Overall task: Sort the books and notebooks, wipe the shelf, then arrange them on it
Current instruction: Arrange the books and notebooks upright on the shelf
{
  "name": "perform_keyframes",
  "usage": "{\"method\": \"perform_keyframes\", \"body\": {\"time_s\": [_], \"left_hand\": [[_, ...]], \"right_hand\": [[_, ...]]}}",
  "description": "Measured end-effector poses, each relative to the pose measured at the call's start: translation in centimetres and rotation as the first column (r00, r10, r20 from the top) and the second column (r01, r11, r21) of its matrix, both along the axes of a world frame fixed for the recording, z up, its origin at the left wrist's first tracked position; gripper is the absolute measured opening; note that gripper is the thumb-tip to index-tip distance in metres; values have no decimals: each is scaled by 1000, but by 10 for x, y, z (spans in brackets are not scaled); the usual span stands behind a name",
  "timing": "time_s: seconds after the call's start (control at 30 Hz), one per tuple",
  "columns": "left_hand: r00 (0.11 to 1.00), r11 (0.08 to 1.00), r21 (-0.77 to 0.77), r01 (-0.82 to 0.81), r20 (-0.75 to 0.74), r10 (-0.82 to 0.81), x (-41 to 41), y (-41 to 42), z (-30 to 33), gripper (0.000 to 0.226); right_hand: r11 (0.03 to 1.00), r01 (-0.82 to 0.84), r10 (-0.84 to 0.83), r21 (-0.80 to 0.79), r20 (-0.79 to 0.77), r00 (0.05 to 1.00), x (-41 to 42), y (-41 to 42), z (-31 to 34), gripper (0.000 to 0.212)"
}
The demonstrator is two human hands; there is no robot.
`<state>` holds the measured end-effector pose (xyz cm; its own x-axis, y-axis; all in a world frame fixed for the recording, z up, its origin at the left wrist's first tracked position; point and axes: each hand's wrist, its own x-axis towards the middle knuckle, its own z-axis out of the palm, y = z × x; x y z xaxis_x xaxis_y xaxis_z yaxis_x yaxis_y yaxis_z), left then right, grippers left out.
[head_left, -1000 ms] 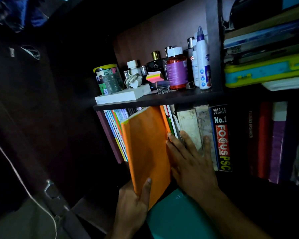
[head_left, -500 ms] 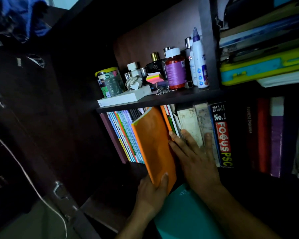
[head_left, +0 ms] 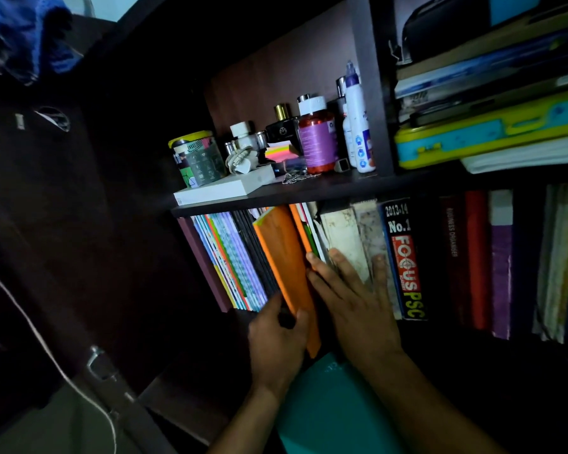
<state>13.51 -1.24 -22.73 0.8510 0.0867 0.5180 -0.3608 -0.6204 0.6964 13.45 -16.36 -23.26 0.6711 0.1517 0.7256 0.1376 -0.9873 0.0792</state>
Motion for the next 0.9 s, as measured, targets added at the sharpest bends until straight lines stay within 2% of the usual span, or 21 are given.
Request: {"method": "perform_keyframes", "body": {"time_s": [0.07,0.23,0.37,0.43,0.57,0.7,0.9], "left_hand": [[998,998,55,-11,67,8,0,7,1,18],[994,987,160,9,110,-27,6,-5,11,7],[993,983,175,58,87,-74,12,-12,19,16],[993,980,188,63,82,-80,10,-9,20,11],[986,976,217,-28,167,-9,4,5,23,16],[991,970,242,18,121,-49,17,-2,36,16],[998,954,300,29,37,-43,32,-3,43,20]], "right_hand": [[1000,-5,5,11,-12,1000,-1,0,1,71],[1000,10,-10,11,-74,997,-3,3,3,77],[1000,13,-12,10,-90,996,-4,3,4,85],[1000,15,-14,8,-93,996,-5,3,4,88],[1000,-5,7,15,-98,995,-6,1,5,83],[999,-19,22,30,-105,994,-3,1,6,74],[999,-24,27,38,-70,997,-7,3,5,80]]}}
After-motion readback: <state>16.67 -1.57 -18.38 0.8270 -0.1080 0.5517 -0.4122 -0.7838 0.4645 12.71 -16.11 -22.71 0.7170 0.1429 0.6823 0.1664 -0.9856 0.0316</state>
